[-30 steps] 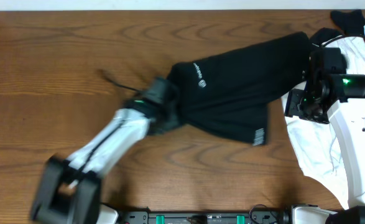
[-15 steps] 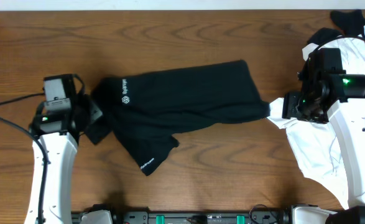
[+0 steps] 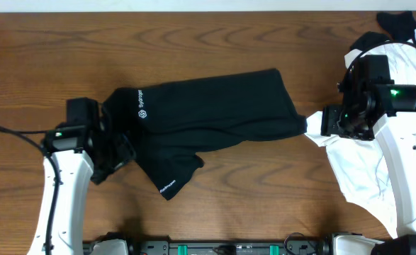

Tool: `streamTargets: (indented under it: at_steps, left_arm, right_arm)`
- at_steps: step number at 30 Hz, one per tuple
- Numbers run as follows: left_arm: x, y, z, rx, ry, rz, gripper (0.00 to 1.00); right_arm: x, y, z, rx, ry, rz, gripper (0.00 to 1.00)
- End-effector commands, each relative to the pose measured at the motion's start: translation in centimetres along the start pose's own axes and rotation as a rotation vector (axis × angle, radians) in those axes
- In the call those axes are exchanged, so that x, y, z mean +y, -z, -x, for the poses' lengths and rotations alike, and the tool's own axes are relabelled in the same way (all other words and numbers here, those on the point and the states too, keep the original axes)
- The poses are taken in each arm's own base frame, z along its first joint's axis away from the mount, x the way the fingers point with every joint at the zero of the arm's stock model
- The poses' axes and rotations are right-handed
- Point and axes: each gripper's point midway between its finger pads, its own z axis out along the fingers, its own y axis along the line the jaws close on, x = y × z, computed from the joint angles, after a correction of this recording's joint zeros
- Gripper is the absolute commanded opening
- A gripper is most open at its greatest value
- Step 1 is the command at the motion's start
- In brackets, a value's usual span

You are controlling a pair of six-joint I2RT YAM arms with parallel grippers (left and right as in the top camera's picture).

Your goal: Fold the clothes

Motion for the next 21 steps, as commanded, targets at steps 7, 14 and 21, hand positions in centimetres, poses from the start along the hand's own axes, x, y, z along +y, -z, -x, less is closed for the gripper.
streamTargets:
  at_steps: [7,14,21]
  left_arm:
    - [0.5,-5.4,-4.1,0.102,-0.004,0.007,0.73]
    - [0.2,-8.3,-3.1,0.012,-0.056,-0.049,0.73]
    - [0.2,-9.3,-2.9,-0.019,-0.061,-0.068,0.74]
  right_arm:
    - [0.0,-0.1,0.0,0.001,0.012,0.003,0.65]
    - [0.0,-0.1,0.0,0.003,0.012,0.002,0.65]
    - [0.0,-0.1,0.0,0.003,0.012,0.003,0.66]
